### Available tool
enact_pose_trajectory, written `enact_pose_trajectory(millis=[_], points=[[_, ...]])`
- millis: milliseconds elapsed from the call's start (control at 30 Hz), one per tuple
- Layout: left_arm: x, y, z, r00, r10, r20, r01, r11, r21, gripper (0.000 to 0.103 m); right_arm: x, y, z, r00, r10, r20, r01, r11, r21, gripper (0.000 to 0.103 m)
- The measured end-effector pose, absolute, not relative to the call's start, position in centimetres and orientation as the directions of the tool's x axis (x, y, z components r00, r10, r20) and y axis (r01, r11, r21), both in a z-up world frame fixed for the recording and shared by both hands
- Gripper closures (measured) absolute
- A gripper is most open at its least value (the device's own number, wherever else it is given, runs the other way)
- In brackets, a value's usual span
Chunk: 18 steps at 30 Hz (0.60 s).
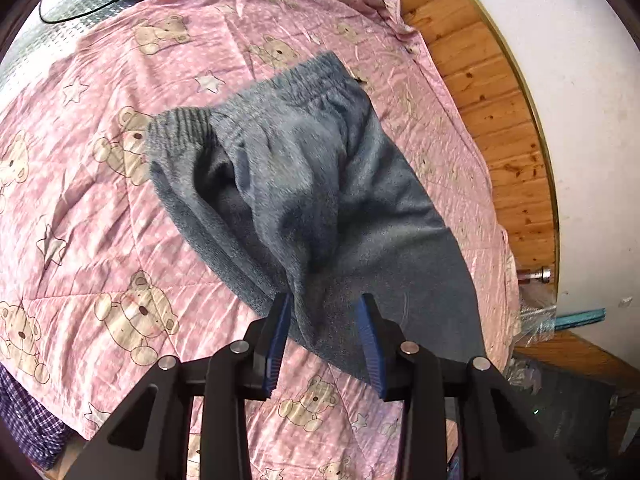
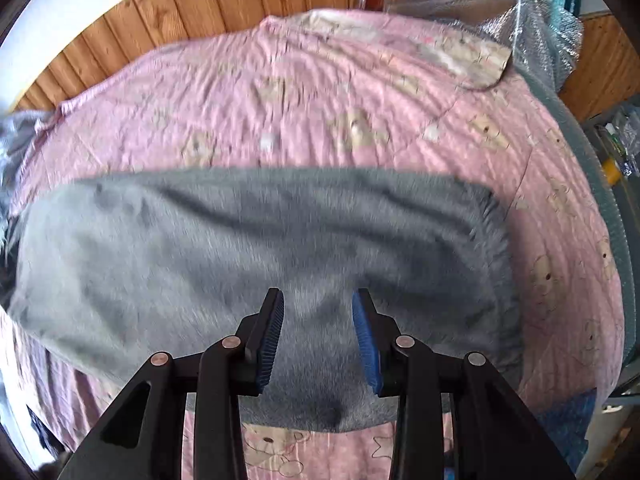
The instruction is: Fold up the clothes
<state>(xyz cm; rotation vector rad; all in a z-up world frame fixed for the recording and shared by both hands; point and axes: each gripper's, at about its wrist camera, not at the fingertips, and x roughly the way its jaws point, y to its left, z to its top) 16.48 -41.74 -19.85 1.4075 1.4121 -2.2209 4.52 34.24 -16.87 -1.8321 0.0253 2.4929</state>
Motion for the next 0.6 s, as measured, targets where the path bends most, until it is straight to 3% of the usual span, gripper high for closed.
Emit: enact_pose_trajectory(millis=[167, 267, 400, 467, 533, 600], points=[[16.2, -46.0, -20.6, -0.65, 0.315, -0.692, 0.583, -0.377, -0.719, 0.054, 6.1, 36.1, -17.3, -0.244, 0.152, -0.958, -0.206, -0.973, -0.102, 0.063], [14.5, -47.1, -22.1, -0.666, 0.386, -0.638, 0.55, -0.325, -0.77, 0.051, 5.8, 33.3, -15.6, -0.278, 0.163, -0.947, -0.176, -0.977, -0.117, 0.063], [15.4, -50.6, -23.7, -0.655, 0.282, -0.701, 0.636, -0.295, -0.713, 0.051, 4.7, 29.8, -15.2, -0.277, 0.127, -0.953, -0.156, -0.984, -0.086, 0.063], [17.4, -53.0, -24.8, -0.639, 0.197, -0.744, 0.703, -0.243, -0.668, 0.051, 4.2, 29.5, -16.3, -0.213, 0.191, -0.958, -0.2, -0.968, -0.148, 0.062], [18.5, -54.0, -24.5, -0.688, 0.209, -0.695, 0.666, -0.198, -0.719, 0.051, 3.7, 29.6, -17.0, -0.145, 0.275, -0.95, -0.252, -0.939, -0.233, 0.063], [18.3, -53.8, -22.5, -0.738, 0.25, -0.627, 0.582, -0.234, -0.779, 0.051, 3.9, 29.3, -15.7, -0.155, 0.278, -0.948, -0.326, -0.92, -0.217, 0.063]])
